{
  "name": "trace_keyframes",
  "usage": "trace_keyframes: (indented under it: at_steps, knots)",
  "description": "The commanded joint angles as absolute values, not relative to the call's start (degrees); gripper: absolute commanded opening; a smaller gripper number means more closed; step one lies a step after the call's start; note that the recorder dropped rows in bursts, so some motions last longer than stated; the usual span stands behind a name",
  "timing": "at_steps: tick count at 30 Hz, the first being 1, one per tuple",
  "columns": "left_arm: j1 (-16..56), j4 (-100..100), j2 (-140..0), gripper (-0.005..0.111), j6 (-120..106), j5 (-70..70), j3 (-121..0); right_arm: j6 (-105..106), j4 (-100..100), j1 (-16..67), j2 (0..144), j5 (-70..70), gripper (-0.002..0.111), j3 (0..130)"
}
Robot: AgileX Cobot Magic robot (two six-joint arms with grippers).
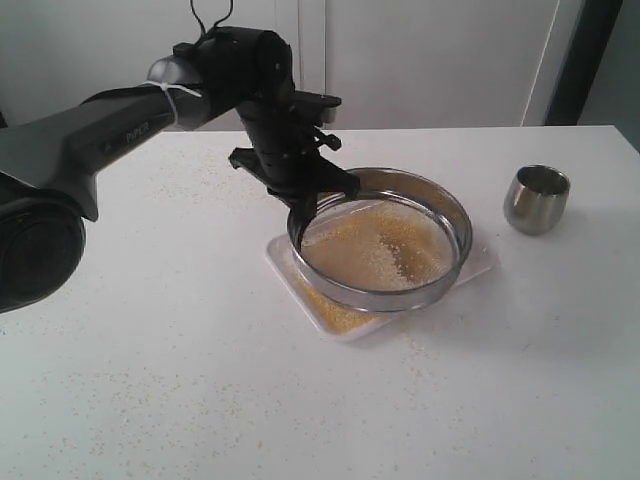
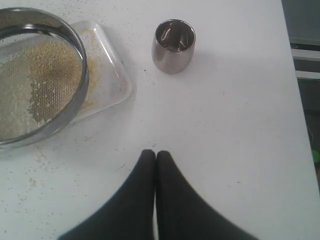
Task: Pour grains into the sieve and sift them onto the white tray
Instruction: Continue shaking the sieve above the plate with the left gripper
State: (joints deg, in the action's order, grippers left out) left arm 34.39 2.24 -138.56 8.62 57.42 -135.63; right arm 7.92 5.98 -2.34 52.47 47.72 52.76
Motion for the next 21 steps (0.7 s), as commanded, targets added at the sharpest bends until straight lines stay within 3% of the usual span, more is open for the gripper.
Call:
trace_keyframes:
  at_steps: [1, 3, 7, 13, 18, 21]
  knots:
    - [35.5, 3.5, -137.6, 0.0, 5.2, 40.4, -136.0, 7.8, 5.7, -2.9, 52.2, 47.1, 0.0, 52.6]
    - [35.3, 3.7, -137.3, 0.0, 10.3, 41.6, -136.0, 7.8, 5.7, -2.9, 52.2, 47.1, 0.0, 52.6]
    - [36.2, 6.0, -135.4, 0.0, 8.2, 62.2, -136.0, 7.8, 5.7, -2.9, 52.2, 47.1, 0.0, 52.6]
    - [35.9, 1.6, -137.3, 0.0, 7.4, 37.8, -136.0, 7.6, 5.7, -2.9, 52.2, 47.1, 0.0, 52.6]
    - [35.1, 2.0, -136.4, 0.0, 13.7, 63.6, -136.0, 7.6, 5.7, -2.9, 52.2, 47.2, 0.0, 52.6]
    - [35.6, 1.8, -136.7, 0.0, 10.5, 55.0, -136.0, 7.6, 5.7, -2.9, 52.2, 47.2, 0.0, 52.6]
